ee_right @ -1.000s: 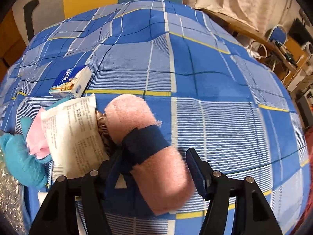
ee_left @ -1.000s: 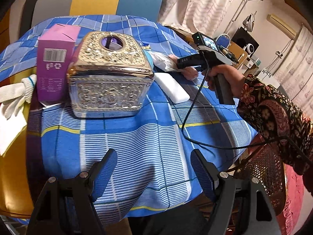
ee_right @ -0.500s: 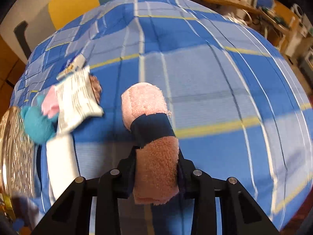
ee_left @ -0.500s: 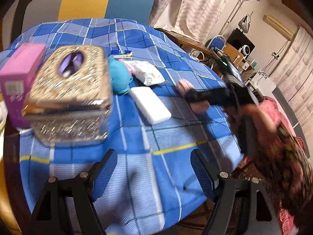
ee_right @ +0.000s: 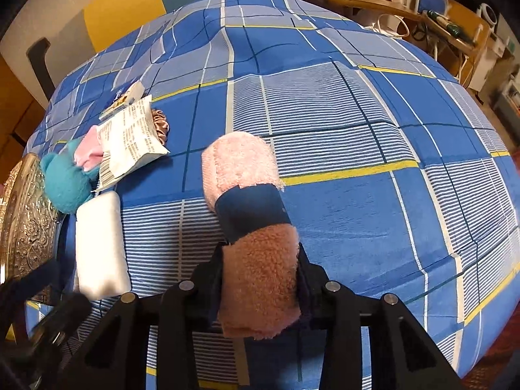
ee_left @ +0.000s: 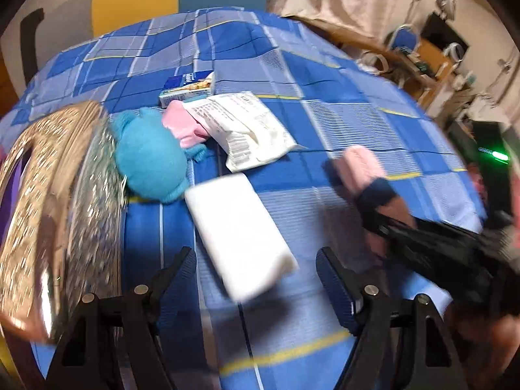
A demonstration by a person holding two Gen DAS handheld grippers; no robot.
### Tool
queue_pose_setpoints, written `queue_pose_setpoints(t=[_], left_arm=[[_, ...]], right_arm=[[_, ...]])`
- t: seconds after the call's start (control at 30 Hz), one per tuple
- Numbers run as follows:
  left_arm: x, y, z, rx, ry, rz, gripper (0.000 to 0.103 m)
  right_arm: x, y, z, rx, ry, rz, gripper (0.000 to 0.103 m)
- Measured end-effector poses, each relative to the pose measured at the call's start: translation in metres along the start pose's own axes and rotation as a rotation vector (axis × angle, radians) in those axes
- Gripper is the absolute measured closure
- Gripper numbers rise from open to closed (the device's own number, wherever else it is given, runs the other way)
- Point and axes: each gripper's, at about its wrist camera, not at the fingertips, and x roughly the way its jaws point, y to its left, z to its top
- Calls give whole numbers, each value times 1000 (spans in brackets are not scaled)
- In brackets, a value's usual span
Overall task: Organize soft objects
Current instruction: 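Grasp the white rectangular pad with the left tool and lift it, then drop the white pad into the gold tin with the left tool while the right holds the roll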
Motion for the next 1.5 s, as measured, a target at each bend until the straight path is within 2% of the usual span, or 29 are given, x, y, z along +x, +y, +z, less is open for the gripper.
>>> queue_pose_setpoints(t=[0.1, 0.17, 0.3, 0.37, 0.4, 0.47, 0.63, 0.7, 0.83, 0.9, 0.97, 1.0, 1.17, 1.37, 1.5], left_arm=[[17, 1, 6, 1, 8, 64, 26], [34, 0, 8, 20, 61, 97, 25], [42, 9, 8, -25, 47, 39, 23], [40, 11, 6, -19, 28, 39, 28], [38, 13, 4, -16, 13, 33, 35], [33, 14, 0, -14, -3, 2, 39], [16, 13, -22, -5, -13, -93, 42], [9, 11, -33, 12, -16, -132, 42], [-8, 9, -51, 45, -27, -167, 42], [-20, 8, -62, 67, -39, -179, 42], [-27, 9, -68, 85, -46, -196, 42], [-34, 9, -73, 100, -50, -204, 42], [-59, 15, -86, 162, -90, -224, 42], [-93, 40, -98, 142, -141, -254, 42], [-113, 62, -107, 123, -174, -231, 42]], right_arm=[[0, 1, 0, 1, 2, -1, 63], [0, 1, 1, 6, 5, 2, 63], [1, -1, 2, 24, 11, 17, 62], [1, -1, 2, 23, 12, 18, 62], [1, 0, 2, 22, 12, 17, 62], [1, 0, 2, 18, 12, 14, 62], [1, 2, 1, 4, 7, 6, 61], [1, 3, 1, -4, 1, 13, 55], [3, 11, 1, -59, -13, -20, 53], [4, 13, 0, -80, -19, -35, 54], [3, 12, -1, -84, -28, -38, 65], [2, 10, -1, -75, -29, -27, 67], [-2, 0, -2, -2, -29, 29, 69], [-3, 4, -5, -18, -36, 21, 69], [-1, 8, -7, -41, -34, 2, 69]])
